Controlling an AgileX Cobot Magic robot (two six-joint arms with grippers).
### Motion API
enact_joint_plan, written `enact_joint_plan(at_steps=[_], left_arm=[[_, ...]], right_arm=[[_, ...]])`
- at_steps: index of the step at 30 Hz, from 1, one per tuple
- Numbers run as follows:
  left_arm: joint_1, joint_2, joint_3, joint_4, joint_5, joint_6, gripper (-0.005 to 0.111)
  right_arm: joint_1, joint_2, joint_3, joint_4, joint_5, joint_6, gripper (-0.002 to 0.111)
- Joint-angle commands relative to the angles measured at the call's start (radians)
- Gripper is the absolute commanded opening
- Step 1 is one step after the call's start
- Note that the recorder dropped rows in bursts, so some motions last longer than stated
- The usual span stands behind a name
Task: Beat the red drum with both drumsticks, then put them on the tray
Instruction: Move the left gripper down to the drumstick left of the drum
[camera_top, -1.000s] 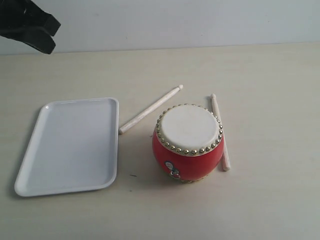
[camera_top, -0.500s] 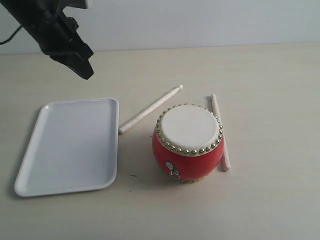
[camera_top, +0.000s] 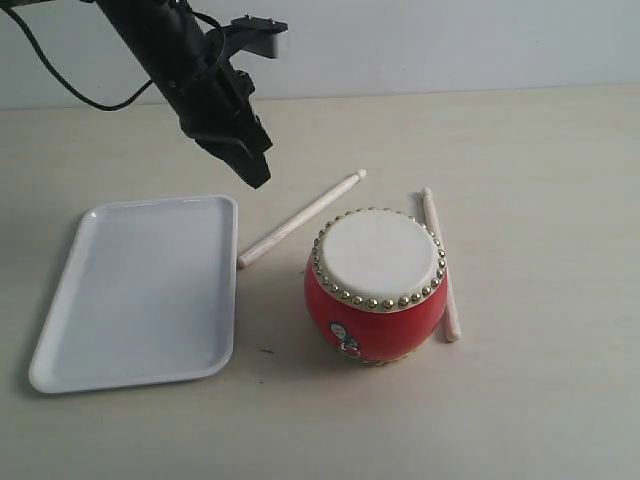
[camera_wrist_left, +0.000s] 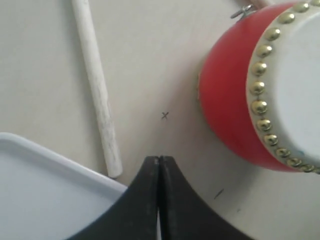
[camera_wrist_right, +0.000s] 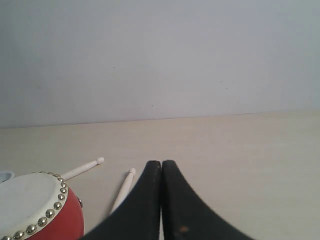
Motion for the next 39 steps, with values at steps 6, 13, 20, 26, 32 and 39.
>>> enact_joint_plan(at_steps=[6,13,20,26,32,39], left_arm=[[-0.006,0.017,-0.003,-0.067,0.000,-0.029,0.000],[-0.103,0.030,-0.003,0.174,-0.064,-0.147,0.027],[-0.103,0.069,-0.003,0.214,-0.111,-0.234,0.043],[-0.103,0.117,-0.003,0.210,-0.124,-0.239,0.043],[-0.103,0.151,-0.003,0.224,-0.149,-0.249,0.047],[-0.103,0.194,-0.005,0.230,-0.139,-0.256,0.051]], right_arm=[[-0.004,-0.005,0.005,0.000,-0.006,-0.005,0.000],[-0.004,-0.005,0.005,0.000,-0.006,-0.005,0.000],[-0.004,-0.005,0.005,0.000,-0.006,-0.005,0.000],[-0.004,-0.005,0.005,0.000,-0.006,-0.005,0.000],[-0.004,-0.005,0.005,0.000,-0.006,-0.005,0.000],[-0.004,-0.005,0.005,0.000,-0.006,-0.005,0.000]])
